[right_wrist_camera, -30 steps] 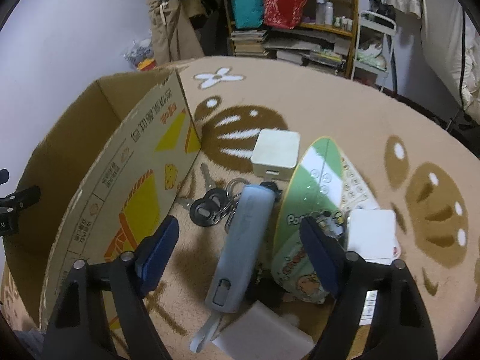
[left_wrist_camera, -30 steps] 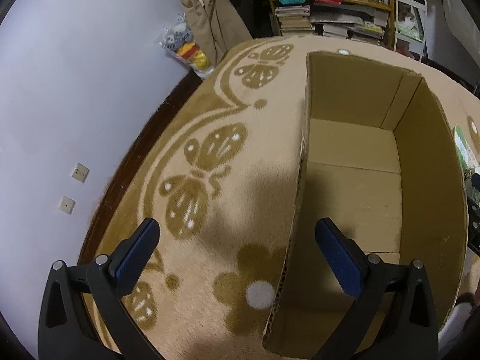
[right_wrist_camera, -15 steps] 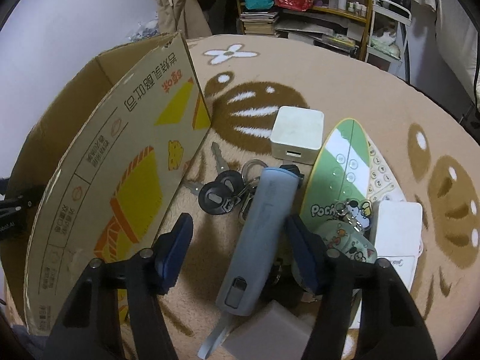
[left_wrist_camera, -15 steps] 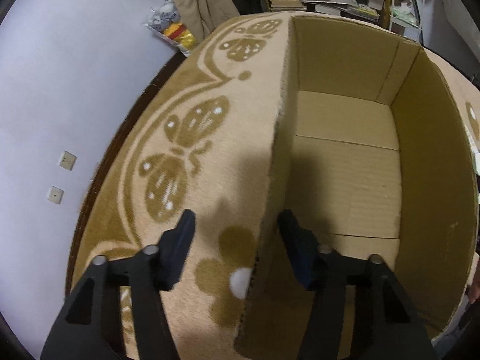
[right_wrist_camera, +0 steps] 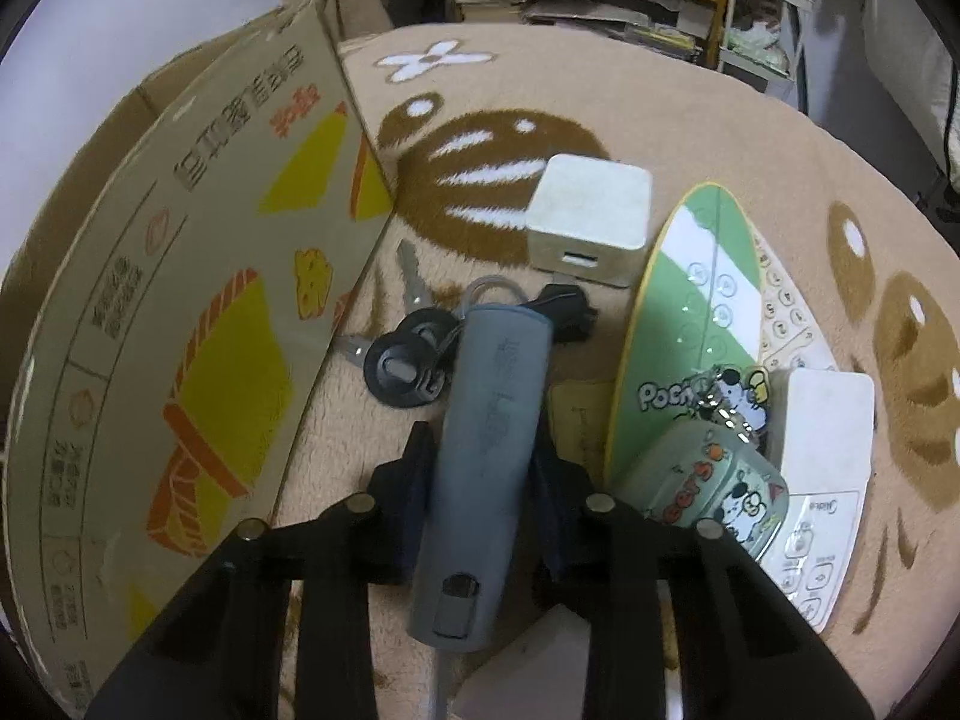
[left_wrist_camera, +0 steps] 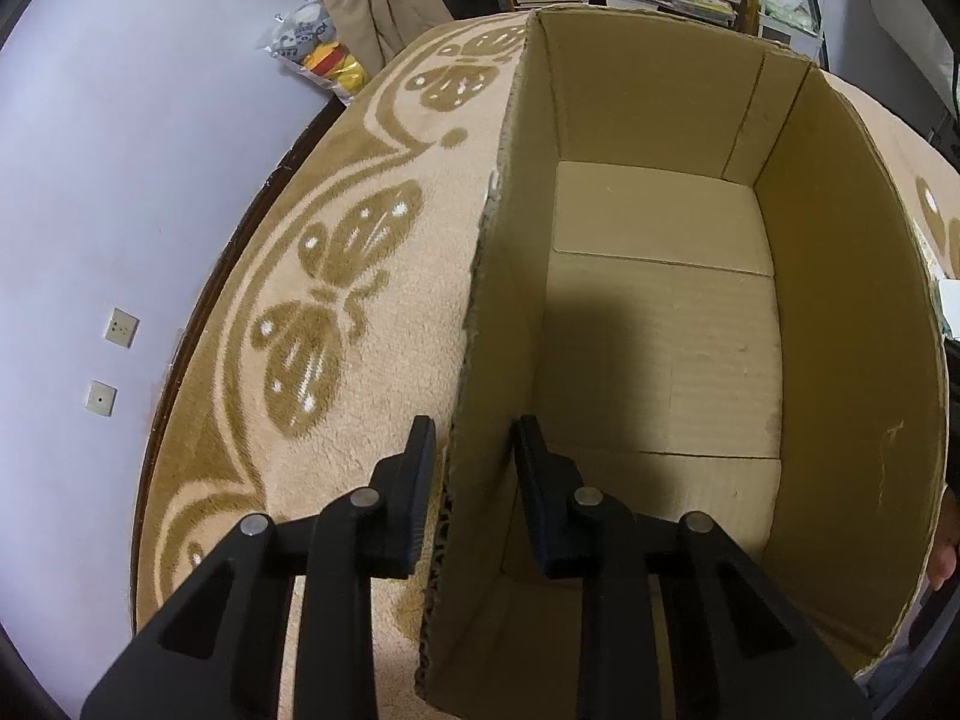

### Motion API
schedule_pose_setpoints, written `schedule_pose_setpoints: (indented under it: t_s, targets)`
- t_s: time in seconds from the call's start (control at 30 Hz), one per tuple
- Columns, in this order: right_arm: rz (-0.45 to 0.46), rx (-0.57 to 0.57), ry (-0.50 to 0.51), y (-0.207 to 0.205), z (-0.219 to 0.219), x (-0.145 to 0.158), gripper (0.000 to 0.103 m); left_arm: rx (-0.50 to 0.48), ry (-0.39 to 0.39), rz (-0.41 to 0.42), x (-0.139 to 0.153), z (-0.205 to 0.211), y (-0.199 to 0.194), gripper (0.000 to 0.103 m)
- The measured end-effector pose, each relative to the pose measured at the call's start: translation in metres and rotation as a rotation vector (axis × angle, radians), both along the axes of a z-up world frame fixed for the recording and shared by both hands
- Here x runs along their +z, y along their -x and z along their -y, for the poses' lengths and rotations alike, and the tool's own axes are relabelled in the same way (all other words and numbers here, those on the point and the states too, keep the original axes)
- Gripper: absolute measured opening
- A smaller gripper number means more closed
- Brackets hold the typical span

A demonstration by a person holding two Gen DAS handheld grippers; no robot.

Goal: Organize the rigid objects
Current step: 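Grasp the light-blue power bank with the right gripper and lift it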

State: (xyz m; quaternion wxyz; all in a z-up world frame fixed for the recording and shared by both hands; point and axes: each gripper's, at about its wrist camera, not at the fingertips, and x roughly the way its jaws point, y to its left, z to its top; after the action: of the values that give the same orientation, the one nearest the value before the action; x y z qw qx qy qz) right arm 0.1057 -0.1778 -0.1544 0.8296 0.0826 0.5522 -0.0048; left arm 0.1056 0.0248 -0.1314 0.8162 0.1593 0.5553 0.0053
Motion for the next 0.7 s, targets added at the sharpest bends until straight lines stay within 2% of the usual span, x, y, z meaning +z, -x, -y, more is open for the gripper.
schedule_pose_setpoints:
  t_s: [0.07,0.27,0.7]
  targets:
    - [0.006,-0.005,-0.006,0.0,0.001,0.002,0.031,0.003,0.009,-0.005,-0.001,-0.001,0.0,0.02]
    - [0.069,0.007,0.013,0.001,-0.001,0.015,0.03,-0.007,0.013,-0.005,0.002,0.0,0.001,0.018]
    - [0.218,-0.02,0.016,0.002,0.002,0.06,0.03,-0.009,0.006,-0.003,0.0,0.0,0.001,0.018]
